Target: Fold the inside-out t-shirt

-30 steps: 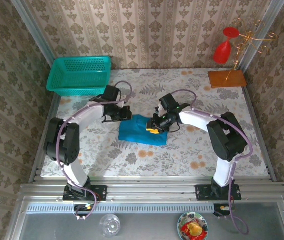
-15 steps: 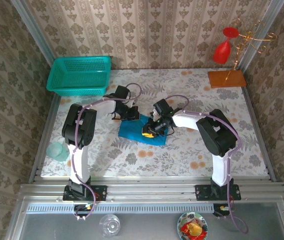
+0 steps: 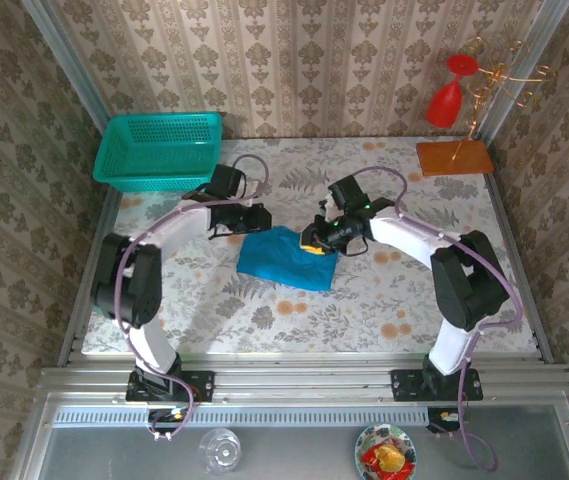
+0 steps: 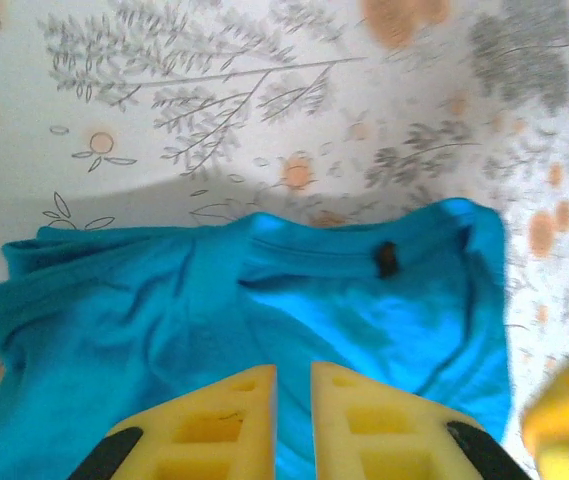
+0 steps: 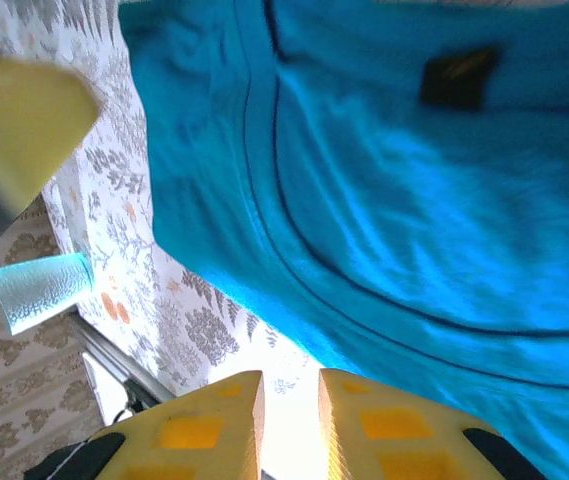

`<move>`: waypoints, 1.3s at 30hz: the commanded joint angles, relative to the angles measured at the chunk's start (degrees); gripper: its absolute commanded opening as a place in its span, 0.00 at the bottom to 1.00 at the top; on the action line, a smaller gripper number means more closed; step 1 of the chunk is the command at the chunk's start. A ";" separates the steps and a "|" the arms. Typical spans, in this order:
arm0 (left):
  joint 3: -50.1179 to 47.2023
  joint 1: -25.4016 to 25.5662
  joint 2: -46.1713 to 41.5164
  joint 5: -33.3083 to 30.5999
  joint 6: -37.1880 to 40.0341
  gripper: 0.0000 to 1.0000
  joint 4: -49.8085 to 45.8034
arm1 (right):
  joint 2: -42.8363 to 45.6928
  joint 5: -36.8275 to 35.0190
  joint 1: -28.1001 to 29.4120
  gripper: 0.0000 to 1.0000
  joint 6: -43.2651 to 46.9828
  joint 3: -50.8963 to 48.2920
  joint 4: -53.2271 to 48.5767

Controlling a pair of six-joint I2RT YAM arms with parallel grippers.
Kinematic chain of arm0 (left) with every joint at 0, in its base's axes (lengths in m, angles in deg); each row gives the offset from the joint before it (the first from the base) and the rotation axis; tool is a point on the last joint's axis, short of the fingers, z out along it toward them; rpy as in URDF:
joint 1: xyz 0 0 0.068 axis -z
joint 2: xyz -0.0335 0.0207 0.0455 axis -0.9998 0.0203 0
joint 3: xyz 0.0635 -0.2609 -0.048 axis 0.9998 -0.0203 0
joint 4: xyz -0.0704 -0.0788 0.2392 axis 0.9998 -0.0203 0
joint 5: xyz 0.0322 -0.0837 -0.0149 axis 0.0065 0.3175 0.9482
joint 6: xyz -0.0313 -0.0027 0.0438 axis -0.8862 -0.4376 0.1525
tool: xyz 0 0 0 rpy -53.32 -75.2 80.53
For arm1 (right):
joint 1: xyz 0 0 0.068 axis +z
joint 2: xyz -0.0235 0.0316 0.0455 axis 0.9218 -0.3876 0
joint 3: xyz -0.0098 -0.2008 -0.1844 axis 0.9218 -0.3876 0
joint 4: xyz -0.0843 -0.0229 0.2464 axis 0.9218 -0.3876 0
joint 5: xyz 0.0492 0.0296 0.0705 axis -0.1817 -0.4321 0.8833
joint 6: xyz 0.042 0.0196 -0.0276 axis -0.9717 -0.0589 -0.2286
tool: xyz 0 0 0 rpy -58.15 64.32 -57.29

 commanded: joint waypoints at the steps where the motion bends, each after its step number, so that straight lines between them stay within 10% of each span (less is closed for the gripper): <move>1: -4.07 0.59 -3.60 0.78 2.83 0.14 -6.08 | 0.05 -2.12 -2.14 0.22 2.09 0.01 -3.66; 18: -16.21 -2.03 0.78 0.58 3.64 0.05 -1.23 | -8.62 -5.71 -7.43 0.19 4.85 7.66 -6.99; 39: -18.72 -5.07 -9.12 8.73 -1.08 0.15 1.70 | -3.26 -3.29 -5.39 0.50 -1.53 -11.58 7.13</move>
